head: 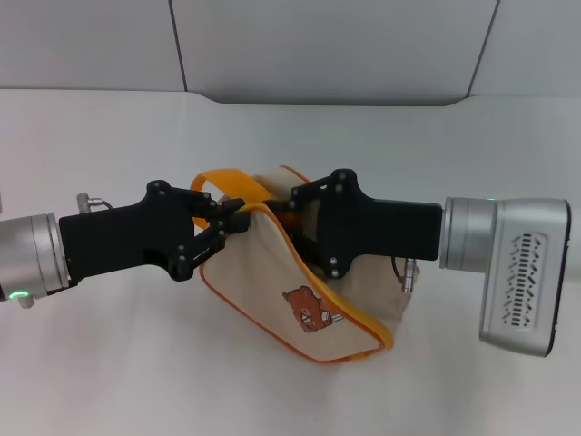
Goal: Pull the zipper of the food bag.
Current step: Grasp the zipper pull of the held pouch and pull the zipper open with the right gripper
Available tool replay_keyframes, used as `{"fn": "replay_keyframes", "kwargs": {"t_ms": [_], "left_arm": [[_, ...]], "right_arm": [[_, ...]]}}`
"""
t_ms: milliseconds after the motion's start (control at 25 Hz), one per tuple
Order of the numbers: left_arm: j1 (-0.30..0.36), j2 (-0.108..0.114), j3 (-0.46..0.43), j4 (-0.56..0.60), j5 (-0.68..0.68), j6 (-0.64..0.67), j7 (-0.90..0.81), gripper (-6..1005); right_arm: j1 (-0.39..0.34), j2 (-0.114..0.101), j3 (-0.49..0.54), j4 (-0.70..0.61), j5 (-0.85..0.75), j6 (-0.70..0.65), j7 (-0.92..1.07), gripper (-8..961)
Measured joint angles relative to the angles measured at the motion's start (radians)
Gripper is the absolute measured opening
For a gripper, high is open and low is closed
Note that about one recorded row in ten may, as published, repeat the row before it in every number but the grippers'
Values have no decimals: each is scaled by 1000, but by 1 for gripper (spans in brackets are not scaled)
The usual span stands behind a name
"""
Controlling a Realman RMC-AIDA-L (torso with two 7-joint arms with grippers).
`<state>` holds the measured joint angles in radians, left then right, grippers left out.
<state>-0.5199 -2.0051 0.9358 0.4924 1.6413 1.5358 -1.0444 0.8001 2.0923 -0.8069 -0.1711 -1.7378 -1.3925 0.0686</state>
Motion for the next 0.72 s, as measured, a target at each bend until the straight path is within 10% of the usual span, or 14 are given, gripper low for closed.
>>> {"fn": "replay_keyframes", "kwargs": {"t_ms": [720], "left_arm": [[6, -2, -37, -1, -2, 22, -3, 89]], "right_arm": [[-19, -1, -10, 1, 21, -25, -18, 1]]}}
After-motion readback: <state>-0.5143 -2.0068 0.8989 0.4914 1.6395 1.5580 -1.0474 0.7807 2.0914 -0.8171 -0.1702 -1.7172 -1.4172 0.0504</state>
